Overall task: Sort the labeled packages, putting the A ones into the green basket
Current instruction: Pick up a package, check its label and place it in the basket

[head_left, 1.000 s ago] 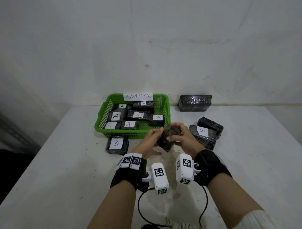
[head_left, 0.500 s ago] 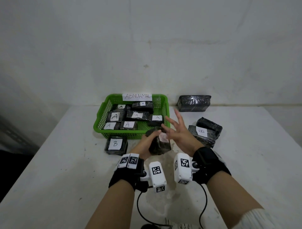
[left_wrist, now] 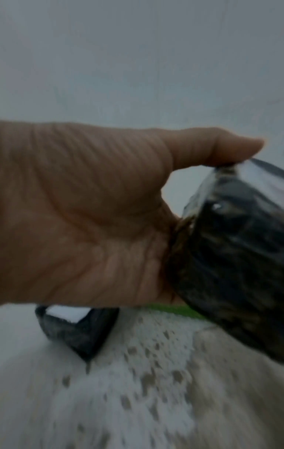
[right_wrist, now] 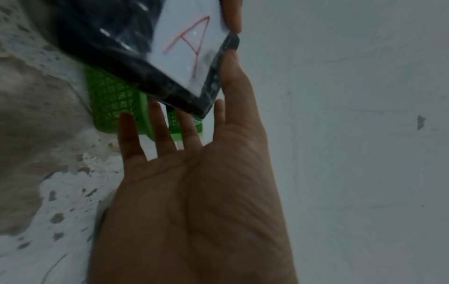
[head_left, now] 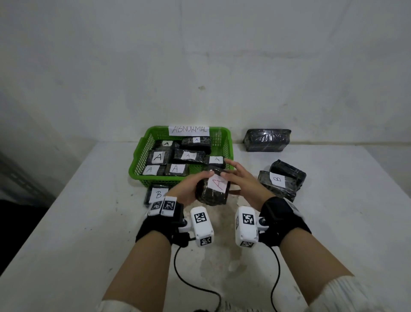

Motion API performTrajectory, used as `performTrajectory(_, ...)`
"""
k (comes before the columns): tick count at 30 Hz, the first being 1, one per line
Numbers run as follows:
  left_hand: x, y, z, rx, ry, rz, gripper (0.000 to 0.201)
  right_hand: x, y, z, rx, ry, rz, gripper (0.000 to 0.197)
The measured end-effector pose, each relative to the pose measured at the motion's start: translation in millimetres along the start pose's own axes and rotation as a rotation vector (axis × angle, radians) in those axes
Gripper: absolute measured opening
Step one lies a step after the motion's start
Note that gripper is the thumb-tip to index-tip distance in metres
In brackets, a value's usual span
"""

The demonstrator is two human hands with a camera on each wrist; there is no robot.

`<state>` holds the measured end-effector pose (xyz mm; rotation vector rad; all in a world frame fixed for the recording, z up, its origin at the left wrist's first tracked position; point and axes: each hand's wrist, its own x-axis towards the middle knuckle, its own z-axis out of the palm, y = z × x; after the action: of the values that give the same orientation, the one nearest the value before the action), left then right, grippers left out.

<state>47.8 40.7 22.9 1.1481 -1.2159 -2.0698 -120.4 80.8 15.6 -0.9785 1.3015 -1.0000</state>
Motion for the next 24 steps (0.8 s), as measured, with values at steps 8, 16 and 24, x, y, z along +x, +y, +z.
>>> performTrajectory(8,18,47,-26,0.148,0.102,0.003,0.039,39,-35,10,0.319,0.079,0.065,0.029)
performTrajectory(16,58,32,-72,0.612,0.617,0.16,0.025,125,-49,14,0.495,0.605,0.091,0.036)
performTrajectory(24,72,-5,-80,1.106,0.68,-0.067,0.03,167,-38,20,-0.155,0.79,0.025,0.038)
